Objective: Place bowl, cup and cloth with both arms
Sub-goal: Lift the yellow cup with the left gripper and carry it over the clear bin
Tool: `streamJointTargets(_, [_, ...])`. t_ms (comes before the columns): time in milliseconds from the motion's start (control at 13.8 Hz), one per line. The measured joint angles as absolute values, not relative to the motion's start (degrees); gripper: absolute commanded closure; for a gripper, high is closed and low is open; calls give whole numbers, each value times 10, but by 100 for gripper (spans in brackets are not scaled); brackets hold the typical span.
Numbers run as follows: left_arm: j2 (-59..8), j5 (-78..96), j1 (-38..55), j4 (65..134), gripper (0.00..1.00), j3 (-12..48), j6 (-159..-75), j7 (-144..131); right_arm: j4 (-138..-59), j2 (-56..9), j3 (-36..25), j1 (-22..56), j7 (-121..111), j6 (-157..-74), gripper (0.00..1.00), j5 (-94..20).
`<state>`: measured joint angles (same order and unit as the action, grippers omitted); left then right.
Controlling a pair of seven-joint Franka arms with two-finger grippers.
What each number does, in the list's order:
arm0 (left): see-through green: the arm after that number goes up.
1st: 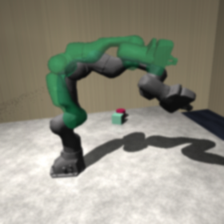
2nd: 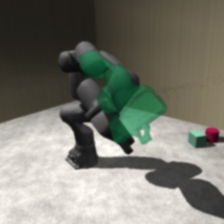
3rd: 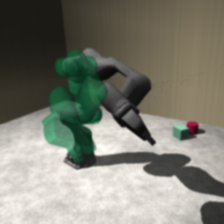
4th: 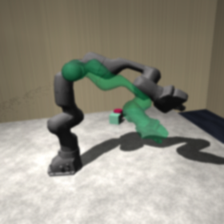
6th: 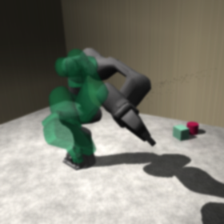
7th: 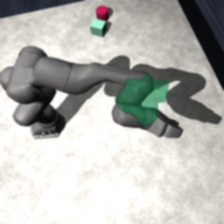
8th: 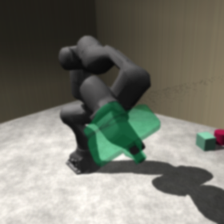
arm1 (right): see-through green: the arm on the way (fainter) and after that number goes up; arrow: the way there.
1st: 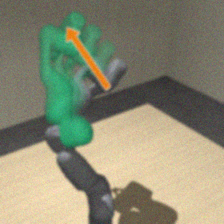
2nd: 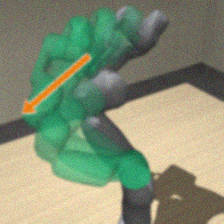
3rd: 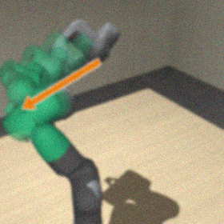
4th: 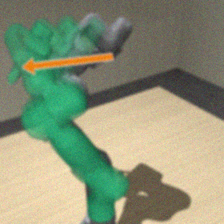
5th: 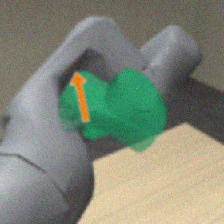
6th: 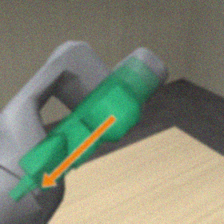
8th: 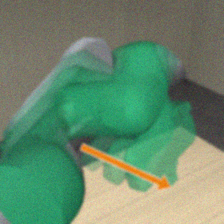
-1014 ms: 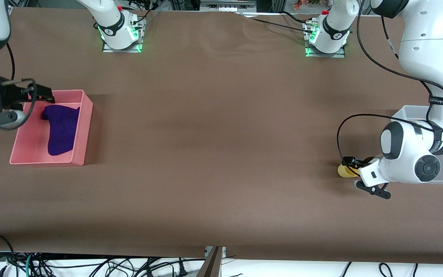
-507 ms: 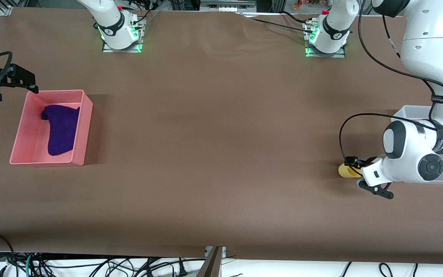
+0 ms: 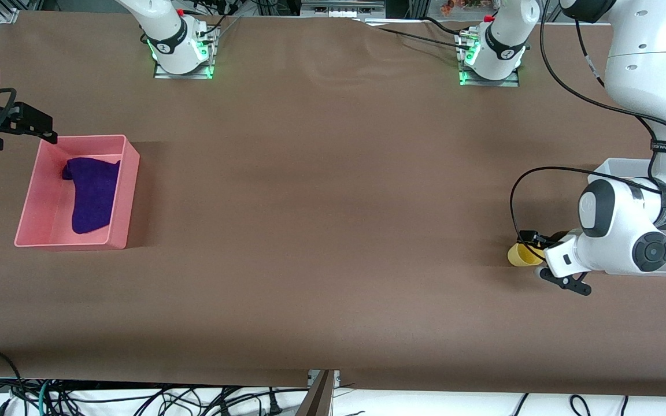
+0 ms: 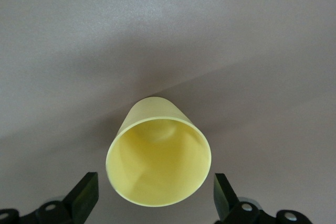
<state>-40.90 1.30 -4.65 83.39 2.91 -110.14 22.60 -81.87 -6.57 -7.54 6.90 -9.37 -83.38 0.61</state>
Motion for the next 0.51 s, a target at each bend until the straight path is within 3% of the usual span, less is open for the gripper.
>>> streamJointTargets(145, [-409, 13, -48, 834, 63, 29, -1110, 226, -819, -69, -75, 69, -94, -834, 0, 6])
streamJointTargets(290, [-409, 13, -48, 834, 79, 28, -1133, 226, -819, -70, -75, 69, -94, -834, 0, 6])
streamJointTargets(362, [-411, 12, -48, 835, 95, 28, -1146, 226, -819, -70, -75, 69, -94, -834, 0, 6])
streamJointTargets(507, [-416, 5, -48, 837, 100, 26, -1159, 227, -819, -70, -75, 69, -94, -834, 0, 6])
